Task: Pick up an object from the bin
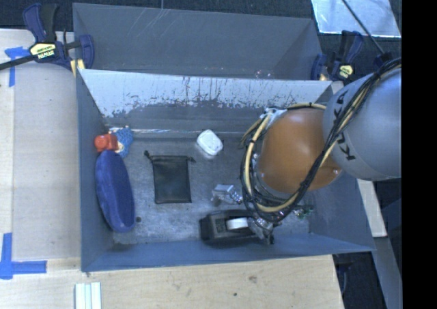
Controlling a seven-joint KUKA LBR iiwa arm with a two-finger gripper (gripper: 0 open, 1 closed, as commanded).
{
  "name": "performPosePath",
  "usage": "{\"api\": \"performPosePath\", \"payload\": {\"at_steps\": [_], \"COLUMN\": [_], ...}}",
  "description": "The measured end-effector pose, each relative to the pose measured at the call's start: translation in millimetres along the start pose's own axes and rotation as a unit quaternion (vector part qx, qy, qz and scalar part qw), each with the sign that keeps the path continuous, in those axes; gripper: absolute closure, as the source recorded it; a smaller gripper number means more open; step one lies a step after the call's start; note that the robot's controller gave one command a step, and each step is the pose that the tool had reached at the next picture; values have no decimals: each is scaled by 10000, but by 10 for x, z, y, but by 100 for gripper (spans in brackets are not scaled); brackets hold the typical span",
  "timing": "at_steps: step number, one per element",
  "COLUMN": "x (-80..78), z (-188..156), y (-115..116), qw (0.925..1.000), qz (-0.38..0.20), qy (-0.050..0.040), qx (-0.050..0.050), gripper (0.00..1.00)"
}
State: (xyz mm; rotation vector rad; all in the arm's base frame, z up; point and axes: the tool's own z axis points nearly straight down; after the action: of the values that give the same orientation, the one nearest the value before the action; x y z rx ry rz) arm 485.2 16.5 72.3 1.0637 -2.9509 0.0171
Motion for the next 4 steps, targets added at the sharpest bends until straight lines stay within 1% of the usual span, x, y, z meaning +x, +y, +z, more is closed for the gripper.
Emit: {"api": "performPosePath", "payload": {"at_steps": [1, 2, 3, 4], "x": [5, -50, -324, -820], "z": [-16, -1501, -725, -408], "y": [-30, -179, -357, -371], "qw": [10000, 9988, 9921, 9826], "qz": [30, 477, 1254, 1853], "qy": [-15, -86, -47, -56], "qx": [26, -9, -44, -49], "gripper": [100, 100, 100, 100]}}
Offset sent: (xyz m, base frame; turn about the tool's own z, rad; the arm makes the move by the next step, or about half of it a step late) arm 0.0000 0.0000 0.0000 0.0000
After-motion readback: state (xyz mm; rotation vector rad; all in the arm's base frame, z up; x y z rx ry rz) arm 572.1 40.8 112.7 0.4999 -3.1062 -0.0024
